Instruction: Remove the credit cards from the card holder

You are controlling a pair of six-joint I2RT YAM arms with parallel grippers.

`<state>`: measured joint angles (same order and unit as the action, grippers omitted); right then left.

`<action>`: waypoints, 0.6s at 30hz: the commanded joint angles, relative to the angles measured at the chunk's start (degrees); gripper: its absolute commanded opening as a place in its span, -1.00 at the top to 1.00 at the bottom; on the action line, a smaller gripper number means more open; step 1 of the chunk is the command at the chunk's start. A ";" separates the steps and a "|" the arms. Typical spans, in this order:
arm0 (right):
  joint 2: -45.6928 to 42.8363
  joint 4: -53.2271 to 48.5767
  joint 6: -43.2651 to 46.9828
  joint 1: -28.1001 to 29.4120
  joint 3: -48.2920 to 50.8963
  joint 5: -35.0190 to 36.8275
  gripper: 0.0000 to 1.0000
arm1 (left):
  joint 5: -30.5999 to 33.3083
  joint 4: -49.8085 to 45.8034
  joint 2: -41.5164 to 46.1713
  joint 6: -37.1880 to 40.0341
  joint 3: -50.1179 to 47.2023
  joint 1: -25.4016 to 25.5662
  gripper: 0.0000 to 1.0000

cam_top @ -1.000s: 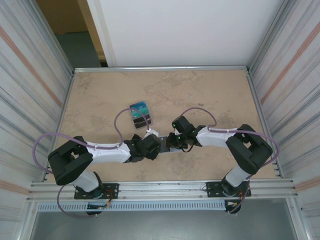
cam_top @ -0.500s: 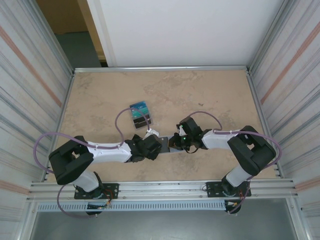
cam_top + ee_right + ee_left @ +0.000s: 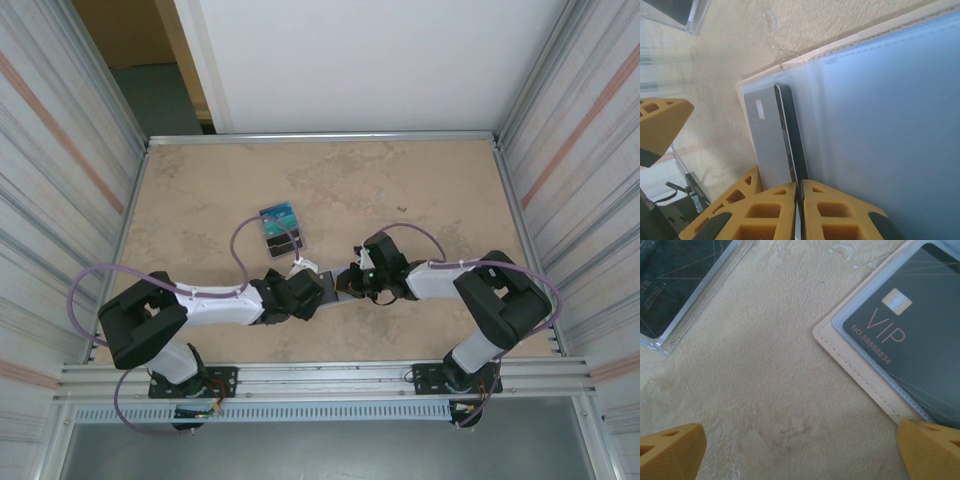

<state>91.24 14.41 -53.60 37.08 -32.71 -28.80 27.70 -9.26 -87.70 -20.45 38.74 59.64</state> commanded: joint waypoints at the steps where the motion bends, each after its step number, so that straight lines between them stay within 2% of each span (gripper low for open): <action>1: 1.13 2.17 -1.06 -0.07 0.89 -2.27 0.78 | 1.04 -1.27 -1.16 -1.17 1.30 0.48 -0.97; 8: 2.11 2.90 -0.98 -0.19 1.24 -2.41 0.81 | 1.02 -1.37 -1.16 -0.98 1.43 0.48 -0.97; 12: 2.23 3.02 -1.06 -0.31 1.55 -2.23 1.00 | 1.28 -1.64 -1.24 -1.16 1.56 0.48 -0.97; 18: 0.51 0.27 -0.05 -0.90 1.73 0.39 1.00 | 2.27 -2.49 -1.07 -0.86 1.70 0.48 -0.97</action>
<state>92.75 16.51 -53.82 36.60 -31.70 -28.75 28.12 -10.13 -87.88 -20.45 39.27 59.66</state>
